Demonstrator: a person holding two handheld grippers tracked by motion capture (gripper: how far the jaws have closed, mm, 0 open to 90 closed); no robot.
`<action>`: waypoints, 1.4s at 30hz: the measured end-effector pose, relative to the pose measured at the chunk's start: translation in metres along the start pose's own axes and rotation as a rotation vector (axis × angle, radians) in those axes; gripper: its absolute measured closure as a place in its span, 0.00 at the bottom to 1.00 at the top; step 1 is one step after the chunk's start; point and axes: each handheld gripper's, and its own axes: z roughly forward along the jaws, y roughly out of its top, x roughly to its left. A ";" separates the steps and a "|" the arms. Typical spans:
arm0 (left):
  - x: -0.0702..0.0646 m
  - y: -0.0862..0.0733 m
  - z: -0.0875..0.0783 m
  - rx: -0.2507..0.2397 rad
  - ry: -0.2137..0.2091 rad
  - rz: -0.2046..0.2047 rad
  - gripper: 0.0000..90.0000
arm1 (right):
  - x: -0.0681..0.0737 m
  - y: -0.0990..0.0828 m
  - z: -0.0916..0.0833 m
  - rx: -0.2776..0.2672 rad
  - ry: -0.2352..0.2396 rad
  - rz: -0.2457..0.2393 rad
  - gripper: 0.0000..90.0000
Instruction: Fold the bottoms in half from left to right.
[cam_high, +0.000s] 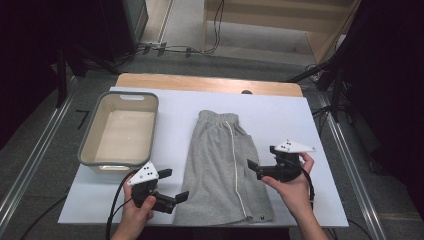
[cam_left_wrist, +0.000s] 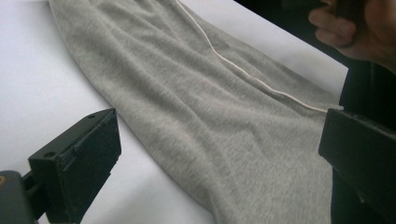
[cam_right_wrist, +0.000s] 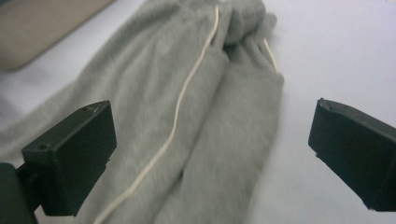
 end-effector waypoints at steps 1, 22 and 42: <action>-0.001 -0.001 0.000 0.003 0.001 0.001 0.00 | -0.001 0.006 0.004 -0.002 -0.002 -0.001 0.00; 0.003 -0.005 0.001 0.029 -0.003 0.054 0.00 | -0.025 0.079 0.109 0.074 -0.016 0.089 0.30; 0.006 -0.006 -0.001 0.038 0.015 0.031 0.00 | -0.035 0.079 0.128 0.054 0.030 0.067 0.86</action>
